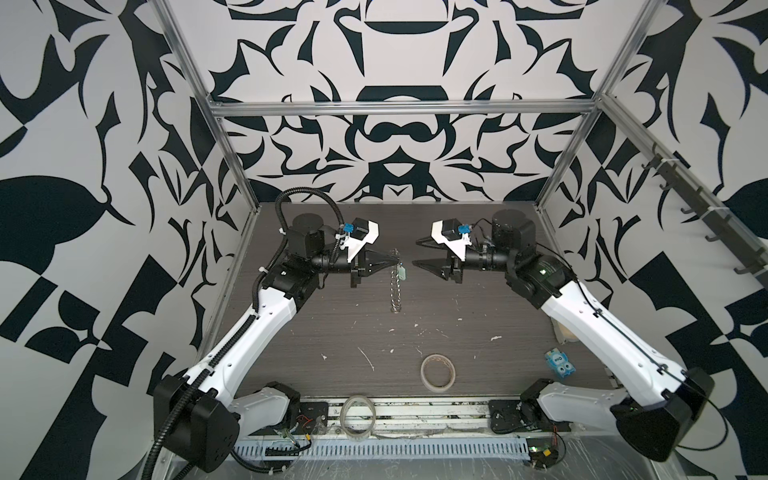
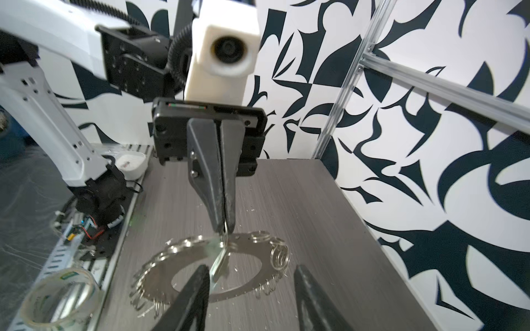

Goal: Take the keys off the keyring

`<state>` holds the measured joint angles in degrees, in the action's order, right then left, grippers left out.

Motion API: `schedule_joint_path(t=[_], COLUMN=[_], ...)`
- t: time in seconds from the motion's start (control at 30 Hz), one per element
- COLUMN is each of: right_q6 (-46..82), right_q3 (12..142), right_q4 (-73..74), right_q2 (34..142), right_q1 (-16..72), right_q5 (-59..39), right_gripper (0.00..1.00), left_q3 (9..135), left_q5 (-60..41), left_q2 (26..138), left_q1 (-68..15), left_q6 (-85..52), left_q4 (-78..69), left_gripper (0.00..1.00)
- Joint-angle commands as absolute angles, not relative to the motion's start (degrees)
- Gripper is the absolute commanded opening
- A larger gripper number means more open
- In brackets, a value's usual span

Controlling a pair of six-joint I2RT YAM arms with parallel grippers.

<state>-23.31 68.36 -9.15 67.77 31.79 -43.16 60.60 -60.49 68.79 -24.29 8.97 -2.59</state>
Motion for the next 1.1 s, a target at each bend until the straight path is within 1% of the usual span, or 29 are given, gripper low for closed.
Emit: schedule_joint_path(t=[0.0,0.07,0.1,0.27,0.57,0.87,1.0,1.07], right_q6=[-29.17,-31.00,-29.70,-30.83,-36.06,-36.12,-35.70,-35.47], right_q3=[62.07,55.09,53.44,51.16,51.08,51.95,51.79,52.14], right_q4=[3.93,15.28,20.10,26.14,25.29,25.34,27.64,27.80], right_q2=[64.45,62.90,62.76,63.76,62.46,64.48,65.29,65.63], right_q1=[31.57,31.73,31.81,32.64,37.53,39.81,39.82,39.81], right_q5=[-39.77,-38.22,-37.03,-37.14,-34.74,-32.77,-30.80,-30.59], right_gripper=[0.51,0.52,0.52,0.53,0.54,0.54,0.52,0.49], left_q3=[63.79,63.78,63.78,63.72,63.64,63.20,63.07,62.84], left_q5=[-63.76,-63.92,-63.90,-63.90,-63.30,-62.99,-62.93,-62.76], left_q2=[69.14,69.07,69.00,68.73,68.73,68.25,68.11,68.02], left_q1=[-23.84,-23.82,-23.88,-23.85,-23.89,-23.90,-23.89,-23.89], left_q6=[7.05,6.68,6.55,6.21,5.62,5.10,4.83,4.83], left_q4=[-2.98,-3.25,-3.33,-3.52,-3.52,-3.69,-3.69,-3.69], left_gripper=[0.00,0.00,0.00,0.00,0.00,0.00,0.00,0.00])
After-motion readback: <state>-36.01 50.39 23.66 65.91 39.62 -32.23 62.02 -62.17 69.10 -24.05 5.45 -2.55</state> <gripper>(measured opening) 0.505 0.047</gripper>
